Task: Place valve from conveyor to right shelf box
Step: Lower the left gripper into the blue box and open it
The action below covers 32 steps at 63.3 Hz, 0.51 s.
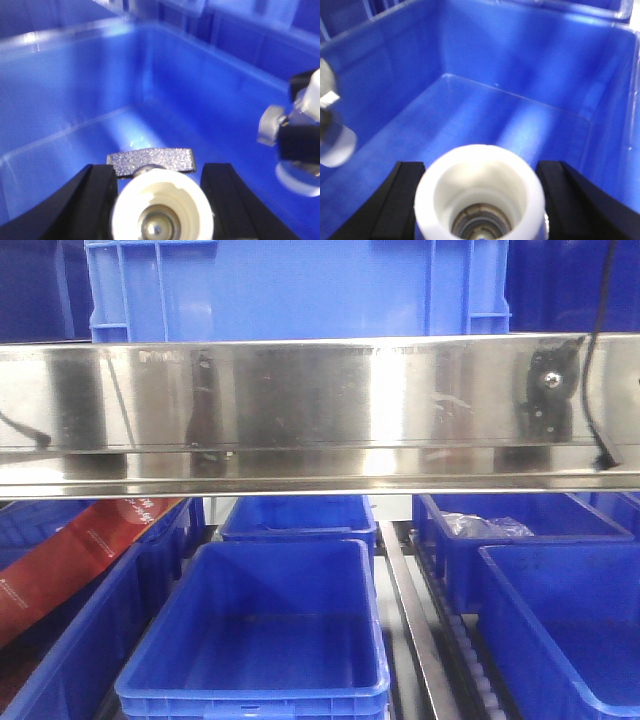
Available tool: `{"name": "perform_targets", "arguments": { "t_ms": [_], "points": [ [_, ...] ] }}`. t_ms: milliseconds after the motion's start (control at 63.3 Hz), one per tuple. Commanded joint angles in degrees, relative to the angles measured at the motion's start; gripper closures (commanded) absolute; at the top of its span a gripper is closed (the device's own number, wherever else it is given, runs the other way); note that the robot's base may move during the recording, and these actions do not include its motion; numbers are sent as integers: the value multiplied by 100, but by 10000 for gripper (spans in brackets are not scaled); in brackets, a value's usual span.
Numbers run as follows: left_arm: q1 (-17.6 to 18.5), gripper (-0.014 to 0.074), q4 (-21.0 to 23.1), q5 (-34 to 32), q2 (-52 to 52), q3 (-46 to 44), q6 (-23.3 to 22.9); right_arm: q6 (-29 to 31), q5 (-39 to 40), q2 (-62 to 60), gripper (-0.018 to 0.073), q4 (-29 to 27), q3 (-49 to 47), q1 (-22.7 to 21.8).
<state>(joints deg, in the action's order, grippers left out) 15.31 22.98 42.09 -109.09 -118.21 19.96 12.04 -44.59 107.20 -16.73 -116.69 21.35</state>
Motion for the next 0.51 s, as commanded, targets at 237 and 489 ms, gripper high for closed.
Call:
{"name": "perform_targets", "arguments": {
  "t_ms": [237,489],
  "points": [
    [35,53,70,76,-78,-102,47,32,243,-104,21,-35,-102,5],
    [35,89,70,403,-1,-162,47,32,192,-256,-10,-24,-102,5]
  ]
}}
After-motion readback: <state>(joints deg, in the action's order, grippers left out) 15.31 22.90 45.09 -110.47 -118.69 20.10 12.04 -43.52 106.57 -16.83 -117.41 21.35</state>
